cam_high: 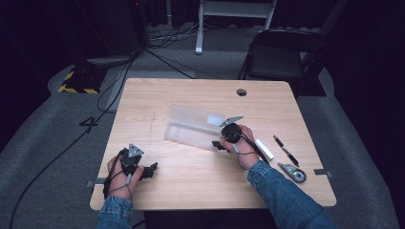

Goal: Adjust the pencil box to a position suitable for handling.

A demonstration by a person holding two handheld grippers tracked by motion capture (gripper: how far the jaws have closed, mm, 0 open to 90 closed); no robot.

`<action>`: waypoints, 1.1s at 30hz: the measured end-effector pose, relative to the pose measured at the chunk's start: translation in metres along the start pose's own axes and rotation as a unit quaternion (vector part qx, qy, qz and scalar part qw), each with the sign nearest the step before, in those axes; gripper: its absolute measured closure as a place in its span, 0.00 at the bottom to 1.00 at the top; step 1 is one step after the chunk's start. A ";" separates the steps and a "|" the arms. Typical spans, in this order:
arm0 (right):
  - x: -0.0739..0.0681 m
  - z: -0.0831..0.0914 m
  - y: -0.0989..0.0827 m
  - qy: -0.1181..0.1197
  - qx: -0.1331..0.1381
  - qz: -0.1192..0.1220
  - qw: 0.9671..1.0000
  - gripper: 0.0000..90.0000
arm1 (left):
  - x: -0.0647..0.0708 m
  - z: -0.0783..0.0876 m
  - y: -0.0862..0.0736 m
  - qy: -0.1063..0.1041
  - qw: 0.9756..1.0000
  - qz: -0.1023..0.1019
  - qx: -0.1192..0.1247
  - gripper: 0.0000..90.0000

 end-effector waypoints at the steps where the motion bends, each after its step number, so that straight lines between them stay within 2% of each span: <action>1: 0.000 0.000 -0.001 0.002 0.000 0.001 1.000 0.44 | 0.000 0.000 0.000 0.000 1.000 0.000 0.000 0.11; 8: -0.001 0.006 -0.009 0.004 -0.007 0.014 1.000 0.43 | -0.001 0.000 0.000 0.001 1.000 0.003 0.000 0.11; 12: -0.003 0.011 -0.016 -0.005 -0.019 0.035 0.999 0.42 | -0.001 0.000 0.001 0.004 1.000 0.003 -0.001 0.11; 14: -0.006 0.015 -0.023 -0.008 -0.022 0.048 0.999 0.42 | -0.002 0.000 0.001 0.003 1.000 0.003 -0.001 0.11; 24: -0.016 0.035 -0.061 -0.002 -0.031 0.072 0.997 0.42 | -0.003 -0.002 0.004 0.003 1.000 0.003 -0.003 0.10; 33: -0.021 0.055 -0.101 0.004 -0.042 0.079 0.996 0.41 | -0.004 -0.007 0.011 -0.002 1.000 -0.005 -0.011 0.03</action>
Point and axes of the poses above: each handheld gripper's, and its own axes: z roughly backward along the jaws, y roughly out of its top, x roughly to its right, the point moved 2 cm from there along -z, roughly forward along the jaws, and after that the axes turned 13 degrees about -x, right-handed, at the moved point
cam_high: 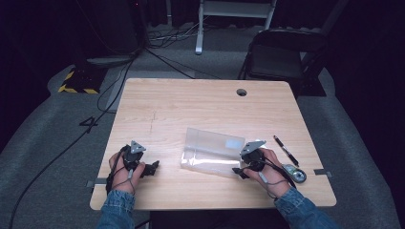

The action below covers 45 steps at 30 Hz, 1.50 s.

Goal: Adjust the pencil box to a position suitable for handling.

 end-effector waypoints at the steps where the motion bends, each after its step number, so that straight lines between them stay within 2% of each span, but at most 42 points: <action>1: -0.001 0.002 -0.004 0.000 -0.002 0.002 1.000 0.40 | 0.000 0.000 0.000 -0.001 1.000 -0.002 -0.002 0.03; 5: -0.004 0.005 -0.012 0.005 -0.008 0.006 1.000 0.40 | 0.001 -0.002 0.003 0.000 1.000 0.001 -0.003 0.00; 7: -0.010 0.013 -0.027 0.013 -0.027 0.010 1.000 0.38 | 0.002 -0.005 0.009 0.003 1.000 0.006 -0.004 0.00; 10: -0.014 0.017 -0.036 0.014 -0.041 0.010 0.999 0.38 | 0.005 -0.009 0.015 0.003 1.000 0.006 -0.003 0.00; 16: -0.020 0.024 -0.047 0.020 -0.069 0.011 0.997 0.34 | 0.006 -0.010 0.018 0.002 1.000 -0.001 -0.005 0.00; 22: -0.024 0.027 -0.053 0.027 -0.086 0.013 0.996 0.33 | 0.009 -0.012 0.020 -0.003 1.000 -0.005 -0.003 0.00; 23: -0.025 0.027 -0.053 0.027 -0.088 0.014 0.996 0.33 | 0.009 -0.012 0.020 -0.004 1.000 -0.012 -0.004 0.00; 27: -0.025 0.029 -0.052 0.025 -0.088 0.014 0.996 0.30 | 0.012 -0.013 0.022 -0.010 1.000 -0.022 -0.005 0.00; 35: -0.025 0.036 -0.052 0.015 -0.078 0.012 0.997 0.29 | 0.012 -0.013 0.022 -0.010 1.000 -0.023 -0.005 0.00; 45: -0.007 0.064 -0.055 -0.008 -0.027 -0.020 0.999 0.28 | 0.012 -0.013 0.022 -0.011 1.000 -0.023 -0.005 0.00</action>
Point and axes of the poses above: each handheld gripper's, and its own axes: z roughly backward along the jaws, y roughly out of its top, x roughly to its right, the point moved 2 cm from there along -z, roughly forward along the jaws, and after that the axes turned 13 degrees about -x, right-handed, at the moved point
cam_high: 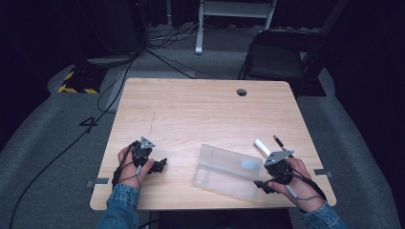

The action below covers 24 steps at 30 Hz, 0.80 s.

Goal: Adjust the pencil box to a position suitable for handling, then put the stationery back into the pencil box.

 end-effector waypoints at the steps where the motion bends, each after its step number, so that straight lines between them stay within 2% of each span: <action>1: 0.002 0.002 -0.001 -0.002 0.008 -0.005 1.000 0.28 | 0.000 0.000 0.000 0.000 1.000 0.000 0.000 0.00; 5: 0.011 0.010 -0.003 -0.011 0.039 -0.022 0.999 0.23 | 0.000 0.000 0.000 0.000 1.000 0.000 0.000 0.00; 8: 0.018 0.018 -0.003 -0.029 0.067 -0.024 0.997 0.21 | 0.000 0.000 0.000 0.000 1.000 0.000 0.000 0.00; 10: 0.023 0.021 -0.004 -0.034 0.084 -0.036 0.995 0.22 | 0.000 0.000 0.000 0.000 1.000 0.000 0.000 0.00; 15: 0.040 0.026 -0.010 -0.047 0.101 -0.060 0.992 0.30 | 0.000 0.000 0.000 0.000 1.000 0.000 0.000 0.00; 19: 0.055 0.029 -0.016 -0.051 0.119 -0.091 0.987 0.38 | 0.000 0.000 0.000 0.000 1.000 0.000 0.000 0.00; 20: 0.055 0.029 -0.016 -0.051 0.119 -0.091 0.987 0.38 | 0.000 0.000 0.000 0.000 1.000 0.000 0.000 0.00; 24: 0.069 0.026 -0.024 -0.057 0.117 -0.115 0.985 0.43 | 0.000 0.000 0.000 0.000 1.000 0.000 0.000 0.00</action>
Point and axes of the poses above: each handheld gripper's, and its own axes: z roughly backward along the jaws, y roughly out of its top, x roughly to its right, the point moved 2 cm from there along -z, roughly forward along the jaws, and after that the axes turned 13 degrees about -x, right-handed, at the moved point
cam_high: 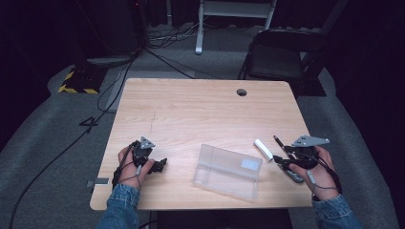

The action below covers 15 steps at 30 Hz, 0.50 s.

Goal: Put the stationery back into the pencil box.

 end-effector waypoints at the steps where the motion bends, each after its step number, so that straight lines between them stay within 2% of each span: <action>1: 0.004 -0.002 -0.002 0.000 -0.002 -0.005 1.000 0.43 | 0.000 0.000 0.000 0.000 1.000 0.000 0.000 0.00; 6: 0.020 -0.012 -0.010 -0.016 -0.033 -0.020 0.999 0.42 | 0.000 0.000 0.000 0.000 1.000 0.000 0.000 0.00; 7: 0.024 -0.015 -0.013 -0.015 -0.047 -0.024 0.998 0.42 | 0.000 0.000 0.000 0.000 1.000 0.000 0.000 0.00; 8: 0.024 -0.015 -0.013 -0.015 -0.047 -0.024 0.998 0.42 | 0.000 0.000 0.000 0.000 1.000 0.000 0.000 0.00; 9: 0.027 -0.017 -0.016 -0.016 -0.064 -0.027 0.997 0.42 | 0.000 0.000 0.000 0.000 1.000 0.000 0.000 0.00; 12: 0.029 -0.022 -0.020 -0.012 -0.091 -0.026 0.995 0.42 | 0.000 0.000 0.000 0.000 1.000 0.000 0.000 0.00; 14: 0.029 -0.023 -0.022 -0.012 -0.098 -0.024 0.995 0.42 | 0.000 0.000 0.000 0.000 1.000 0.000 0.000 0.00; 15: 0.030 -0.026 -0.024 -0.011 -0.115 -0.021 0.993 0.42 | 0.000 0.000 0.000 0.000 1.000 0.000 0.000 0.00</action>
Point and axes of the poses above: each handheld gripper's, and its own axes: z roughly backward along the jaws, y roughly out of its top, x roughly to its right, the point moved 2 cm from there along -z, roughly forward along the jaws, and after that the axes turned 13 degrees about -x, right-handed, at the moved point
